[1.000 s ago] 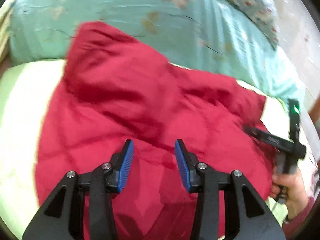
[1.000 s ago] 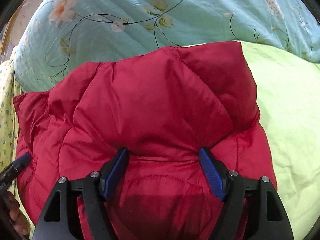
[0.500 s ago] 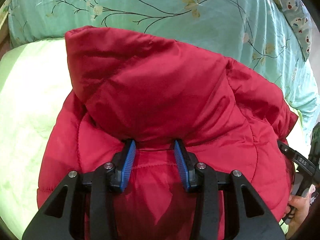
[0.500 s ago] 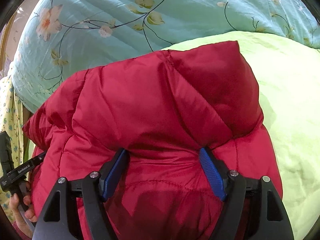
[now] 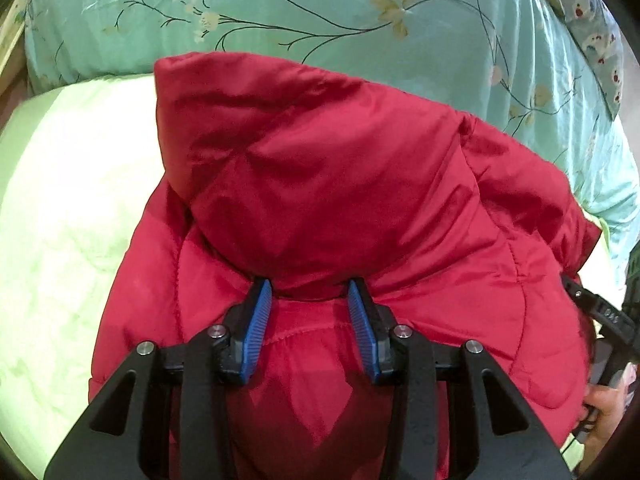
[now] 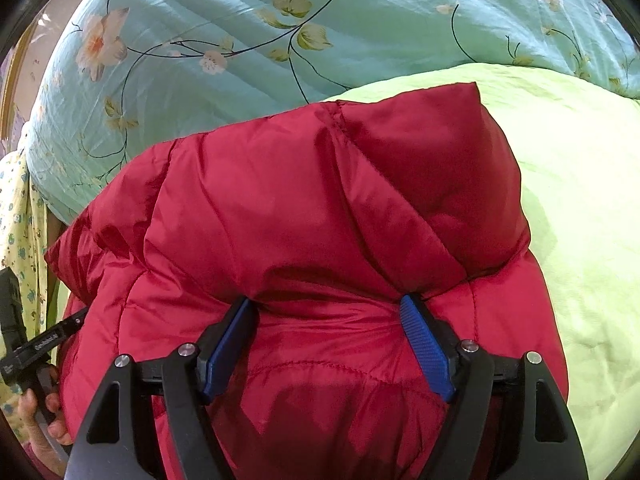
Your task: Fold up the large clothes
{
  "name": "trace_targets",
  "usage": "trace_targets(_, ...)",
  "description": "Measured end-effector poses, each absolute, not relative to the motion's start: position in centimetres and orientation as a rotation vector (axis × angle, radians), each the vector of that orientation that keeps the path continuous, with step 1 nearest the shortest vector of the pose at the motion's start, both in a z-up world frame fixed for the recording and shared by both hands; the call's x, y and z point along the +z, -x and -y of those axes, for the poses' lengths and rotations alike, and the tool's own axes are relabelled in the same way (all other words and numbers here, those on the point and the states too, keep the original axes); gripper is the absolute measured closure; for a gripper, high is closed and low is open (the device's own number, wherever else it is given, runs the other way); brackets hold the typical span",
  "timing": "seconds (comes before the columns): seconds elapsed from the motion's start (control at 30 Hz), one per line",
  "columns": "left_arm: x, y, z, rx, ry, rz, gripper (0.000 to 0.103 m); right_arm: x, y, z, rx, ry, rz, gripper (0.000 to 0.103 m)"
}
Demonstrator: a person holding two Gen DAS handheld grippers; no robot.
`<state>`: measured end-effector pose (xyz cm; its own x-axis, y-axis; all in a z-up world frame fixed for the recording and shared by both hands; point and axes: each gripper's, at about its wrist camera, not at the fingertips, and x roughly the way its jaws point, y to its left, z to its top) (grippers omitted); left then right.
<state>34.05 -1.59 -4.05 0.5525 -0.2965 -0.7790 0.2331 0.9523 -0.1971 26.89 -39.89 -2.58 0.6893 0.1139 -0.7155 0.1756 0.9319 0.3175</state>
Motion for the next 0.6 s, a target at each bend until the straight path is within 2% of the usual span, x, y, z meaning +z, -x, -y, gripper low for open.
trace_targets(0.4,-2.6,-33.1,3.7,-0.301,0.020,-0.913,0.063,1.0,-18.1,41.5,-0.015,-0.436,-0.726,0.025)
trace_targets(0.6,-1.0,-30.7,2.9,-0.343,0.043,-0.886,0.056,1.2,-15.7,43.2,-0.031,-0.436,-0.731,0.025)
